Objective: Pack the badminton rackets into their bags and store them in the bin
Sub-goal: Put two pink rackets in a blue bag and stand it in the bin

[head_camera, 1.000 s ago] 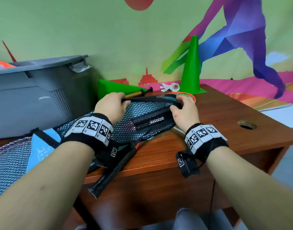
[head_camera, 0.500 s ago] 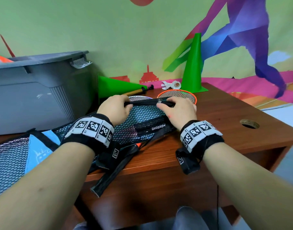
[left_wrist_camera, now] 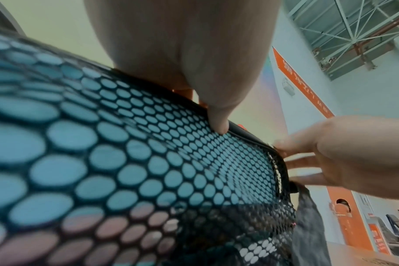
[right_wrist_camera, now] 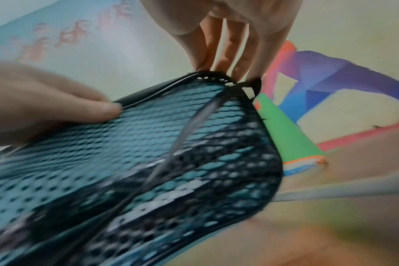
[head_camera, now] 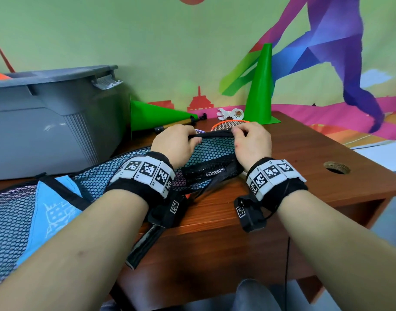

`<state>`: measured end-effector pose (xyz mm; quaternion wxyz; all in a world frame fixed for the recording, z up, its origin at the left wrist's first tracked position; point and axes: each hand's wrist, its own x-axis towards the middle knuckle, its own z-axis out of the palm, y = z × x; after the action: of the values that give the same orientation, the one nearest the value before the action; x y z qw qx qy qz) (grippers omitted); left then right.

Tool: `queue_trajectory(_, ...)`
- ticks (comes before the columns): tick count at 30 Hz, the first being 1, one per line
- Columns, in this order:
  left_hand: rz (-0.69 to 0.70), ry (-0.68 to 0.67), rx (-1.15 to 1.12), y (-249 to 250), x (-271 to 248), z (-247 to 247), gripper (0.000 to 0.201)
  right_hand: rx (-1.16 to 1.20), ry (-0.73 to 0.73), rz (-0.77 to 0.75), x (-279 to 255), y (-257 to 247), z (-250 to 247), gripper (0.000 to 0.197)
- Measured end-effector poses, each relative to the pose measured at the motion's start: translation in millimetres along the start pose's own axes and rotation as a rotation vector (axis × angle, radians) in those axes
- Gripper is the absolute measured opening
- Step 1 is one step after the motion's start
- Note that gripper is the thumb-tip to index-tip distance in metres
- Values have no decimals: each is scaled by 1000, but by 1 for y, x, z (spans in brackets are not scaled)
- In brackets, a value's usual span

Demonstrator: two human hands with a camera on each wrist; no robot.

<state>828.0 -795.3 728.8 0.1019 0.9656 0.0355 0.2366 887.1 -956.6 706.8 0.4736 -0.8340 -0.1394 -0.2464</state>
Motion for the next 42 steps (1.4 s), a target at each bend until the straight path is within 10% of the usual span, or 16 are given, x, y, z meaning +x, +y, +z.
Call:
queue_trajectory(8,-24,60,-58,-12,2,-6,21,-54,-264,379,18,47,-5,36)
queue_trajectory(13,-36,136,-69,-11,3,-11,22,304,-168,486,8,41,8,40)
queue_trajectory(21,-64,219,-217,-8,2,-39,24,809,-458,720,-16,17,33,123)
queue_trajectory(27,-81,316,-323,0,-5,-73,22,1173,-647,695,-40,-18,55,46)
queue_trajectory(35,-128,347,-381,-21,-33,-112,21,1393,-662,679,-62,-81,66,43)
queue_trajectory(42,-168,336,-544,-39,-73,-151,15,1174,-577,576,-82,-127,77,85)
